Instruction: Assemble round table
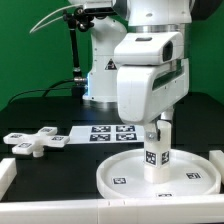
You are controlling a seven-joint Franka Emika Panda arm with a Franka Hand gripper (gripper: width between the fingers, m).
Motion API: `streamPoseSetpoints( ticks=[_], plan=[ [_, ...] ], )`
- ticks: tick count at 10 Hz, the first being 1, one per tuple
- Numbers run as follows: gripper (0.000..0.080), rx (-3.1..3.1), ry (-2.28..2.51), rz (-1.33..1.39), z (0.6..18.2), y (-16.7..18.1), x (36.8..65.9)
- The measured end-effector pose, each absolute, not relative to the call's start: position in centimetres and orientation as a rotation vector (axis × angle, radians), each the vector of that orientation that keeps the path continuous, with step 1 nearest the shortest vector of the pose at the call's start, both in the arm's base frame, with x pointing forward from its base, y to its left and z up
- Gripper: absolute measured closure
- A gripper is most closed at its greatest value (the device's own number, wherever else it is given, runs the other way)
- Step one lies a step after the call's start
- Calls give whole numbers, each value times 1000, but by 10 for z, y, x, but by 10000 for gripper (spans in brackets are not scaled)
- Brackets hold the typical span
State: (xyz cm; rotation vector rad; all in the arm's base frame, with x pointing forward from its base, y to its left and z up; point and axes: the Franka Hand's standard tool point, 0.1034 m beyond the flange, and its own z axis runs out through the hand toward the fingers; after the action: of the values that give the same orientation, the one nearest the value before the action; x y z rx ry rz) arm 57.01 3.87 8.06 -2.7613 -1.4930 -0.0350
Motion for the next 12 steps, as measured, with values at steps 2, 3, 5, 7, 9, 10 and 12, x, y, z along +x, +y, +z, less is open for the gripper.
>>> streamPoseSetpoints(
  ticks=[2,3,5,7,9,10,12],
  plan=[
    [380,-2872,-1259,-35,80,39,570],
    [380,-2944,-1046,-34,80,37,569],
    [380,-3025,-627,-13,79,39,566],
    [382,-3057,-426,-19,79,40,567],
    [382,-3076,-236,-13,79,39,567],
    [382,-3082,-129,-10,79,39,567],
    [382,-3061,202,1,78,37,567]
  ],
)
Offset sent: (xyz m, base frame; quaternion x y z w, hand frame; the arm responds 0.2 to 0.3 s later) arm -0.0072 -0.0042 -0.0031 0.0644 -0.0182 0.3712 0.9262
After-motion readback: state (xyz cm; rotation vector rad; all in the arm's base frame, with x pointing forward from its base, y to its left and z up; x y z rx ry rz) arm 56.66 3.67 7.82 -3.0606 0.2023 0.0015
